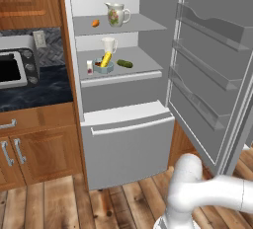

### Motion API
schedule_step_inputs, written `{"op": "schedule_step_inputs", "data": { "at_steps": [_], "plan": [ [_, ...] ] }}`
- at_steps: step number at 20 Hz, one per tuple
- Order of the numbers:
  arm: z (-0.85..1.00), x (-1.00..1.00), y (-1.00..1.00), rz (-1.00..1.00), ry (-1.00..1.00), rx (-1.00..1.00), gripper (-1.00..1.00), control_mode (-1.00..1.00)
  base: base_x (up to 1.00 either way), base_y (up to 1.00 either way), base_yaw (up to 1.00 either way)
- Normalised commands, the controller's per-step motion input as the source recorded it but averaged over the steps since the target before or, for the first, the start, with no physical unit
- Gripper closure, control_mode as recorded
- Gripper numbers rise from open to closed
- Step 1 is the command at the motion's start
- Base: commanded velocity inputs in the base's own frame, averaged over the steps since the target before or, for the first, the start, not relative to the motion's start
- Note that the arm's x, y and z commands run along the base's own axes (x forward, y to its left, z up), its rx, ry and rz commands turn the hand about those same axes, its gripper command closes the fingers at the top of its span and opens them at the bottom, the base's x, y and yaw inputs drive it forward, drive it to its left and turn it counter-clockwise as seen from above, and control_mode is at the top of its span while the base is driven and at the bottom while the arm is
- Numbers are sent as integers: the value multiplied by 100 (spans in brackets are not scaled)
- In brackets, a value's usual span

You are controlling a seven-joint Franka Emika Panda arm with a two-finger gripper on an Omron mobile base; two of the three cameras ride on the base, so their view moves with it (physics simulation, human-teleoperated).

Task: Place the tupperware on the second highest shelf of the fridge. Make space for the tupperware among the existing items by rearranging them on the shelves if needed. Close the fridge door when finished.

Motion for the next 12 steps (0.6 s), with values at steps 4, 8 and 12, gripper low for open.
{"op": "schedule_step_inputs", "data": {
  "at_steps": [4, 8, 12],
  "plan": [
    [-8, 0, 31, 24, 0, 10, -100, -100, 0, 0, 0],
    [-9, 0, 42, 23, -9, 9, -100, -100, 0, 0, 0],
    [-12, 0, 56, 20, -18, 8, -100, -100, 0, 0, 0]
  ]
}}
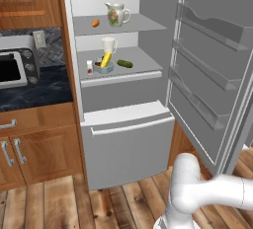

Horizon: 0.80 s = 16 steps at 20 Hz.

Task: Place the tupperware on the second highest shelf of the fridge. Make space for the tupperware among the existing items by rearranging them on the shelves if needed. Close the fridge door when finished.

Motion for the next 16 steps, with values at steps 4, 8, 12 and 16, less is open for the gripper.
{"op": "schedule_step_inputs", "data": {
  "at_steps": [4, 8, 12, 16],
  "plan": [
    [-9, -4, 60, 15, -23, 7, -100, -100, 0, 0, 0],
    [-9, -5, 61, 13, -25, 7, -100, -100, 0, 0, 0],
    [-2, 0, 62, 8, -27, 8, -100, -100, 0, 0, 0],
    [0, 0, 56, 2, -33, 10, -100, -100, 0, 0, 0]
  ]
}}
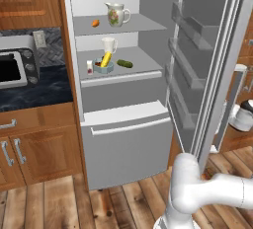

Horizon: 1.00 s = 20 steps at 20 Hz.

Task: Place the tupperware on the second highest shelf of the fridge. Make space for the tupperware among the existing items by rearranging them on the shelves if needed. Close the fridge door when finished.

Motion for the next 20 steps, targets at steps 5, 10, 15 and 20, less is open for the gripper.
{"op": "schedule_step_inputs", "data": {
  "at_steps": [5, 10, 15, 20],
  "plan": [
    [-3, -1, 57, -27, -40, 8, -100, -100, 0, 0, 0],
    [-2, 7, 87, -51, -24, 0, -100, -100, 0, 0, 0],
    [-5, 25, 67, -73, -8, 0, -100, -100, 0, 0, 0],
    [16, 49, 55, -65, 2, -8, -100, -100, 0, 0, 0]
  ]
}}
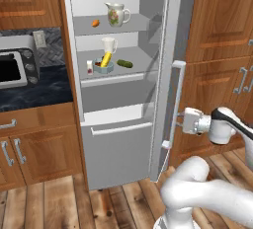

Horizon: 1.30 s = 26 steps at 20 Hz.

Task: Place the tupperware on the second highest shelf of the fridge. Make space for the tupperware among the existing items by rearranging them on the shelves if needed. Close the fridge door when finished.

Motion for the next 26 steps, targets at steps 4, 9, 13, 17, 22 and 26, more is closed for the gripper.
{"op": "schedule_step_inputs", "data": {
  "at_steps": [4, 9, 13, 17, 22, 26],
  "plan": [
    [71, 52, 22, -49, 18, -11, -100, -100, 0, 0, 0],
    [93, 45, 7, -42, 20, -8, -100, -100, 0, 0, 0],
    [84, 41, 12, -40, 20, -10, -100, -100, 0, 0, 0],
    [86, 47, 4, -34, 20, -5, -100, -100, 0, 0, 0],
    [99, 55, -6, -22, 25, 0, -100, -100, 0, 0, 0],
    [100, 48, -17, -15, 27, 1, -100, -100, 0, 0, 0]
  ]
}}
